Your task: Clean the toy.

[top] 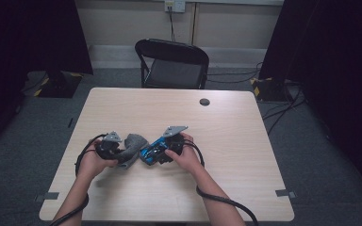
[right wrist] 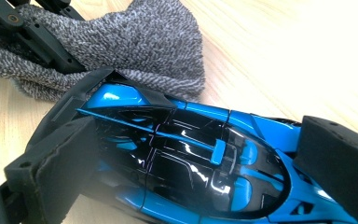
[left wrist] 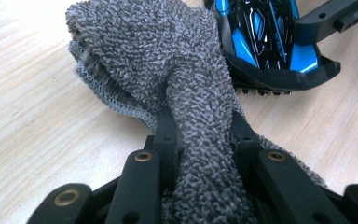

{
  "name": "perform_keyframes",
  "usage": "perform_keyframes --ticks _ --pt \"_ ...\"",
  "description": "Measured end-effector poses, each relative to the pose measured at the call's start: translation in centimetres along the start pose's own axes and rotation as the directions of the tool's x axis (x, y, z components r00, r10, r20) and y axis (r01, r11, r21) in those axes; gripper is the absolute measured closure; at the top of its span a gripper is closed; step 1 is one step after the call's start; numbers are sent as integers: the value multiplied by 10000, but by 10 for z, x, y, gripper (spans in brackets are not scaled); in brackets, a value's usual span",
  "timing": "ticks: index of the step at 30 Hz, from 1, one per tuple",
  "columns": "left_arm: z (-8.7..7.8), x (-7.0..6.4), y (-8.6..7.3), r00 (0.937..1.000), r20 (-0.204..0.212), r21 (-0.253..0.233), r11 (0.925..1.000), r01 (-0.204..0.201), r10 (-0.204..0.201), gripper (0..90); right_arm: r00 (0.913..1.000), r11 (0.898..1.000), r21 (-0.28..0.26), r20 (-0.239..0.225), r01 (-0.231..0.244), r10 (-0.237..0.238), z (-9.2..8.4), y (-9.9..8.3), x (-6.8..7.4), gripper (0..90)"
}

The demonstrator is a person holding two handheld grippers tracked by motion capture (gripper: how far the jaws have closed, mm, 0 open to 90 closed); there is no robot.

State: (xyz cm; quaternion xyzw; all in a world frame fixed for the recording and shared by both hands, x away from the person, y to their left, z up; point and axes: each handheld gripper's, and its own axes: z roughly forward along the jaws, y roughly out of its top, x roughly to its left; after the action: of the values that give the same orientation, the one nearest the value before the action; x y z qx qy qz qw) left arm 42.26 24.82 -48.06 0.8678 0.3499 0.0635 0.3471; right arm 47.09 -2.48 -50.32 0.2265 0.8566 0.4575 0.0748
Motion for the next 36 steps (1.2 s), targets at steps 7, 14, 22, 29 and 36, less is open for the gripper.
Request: perform_keyframes --ticks 7,14,22,29,36 --pt "-3 -2 -5 10000 -34 -62 10000 8 -8 705 10000 10000 0 1 3 -3 0 0 0 0" --pt "-8 -3 -12 9999 -70 -113 9999 78 -79 705 10000 10000 -1 0 -4 4 0 0 0 0" --pt "-19 -6 -22 9994 -315 -100 9999 112 -115 703 10000 10000 0 -5 -2 2 0 0 0 0" --pt "-39 -8 -25 9981 -544 -449 9986 280 -304 701 10000 10000 -10 -5 -16 16 0 0 0 0" --pt "-50 -10 -19 9964 -821 -855 9963 130 -200 699 10000 10000 -43 49 -3 3 0 0 1 0"
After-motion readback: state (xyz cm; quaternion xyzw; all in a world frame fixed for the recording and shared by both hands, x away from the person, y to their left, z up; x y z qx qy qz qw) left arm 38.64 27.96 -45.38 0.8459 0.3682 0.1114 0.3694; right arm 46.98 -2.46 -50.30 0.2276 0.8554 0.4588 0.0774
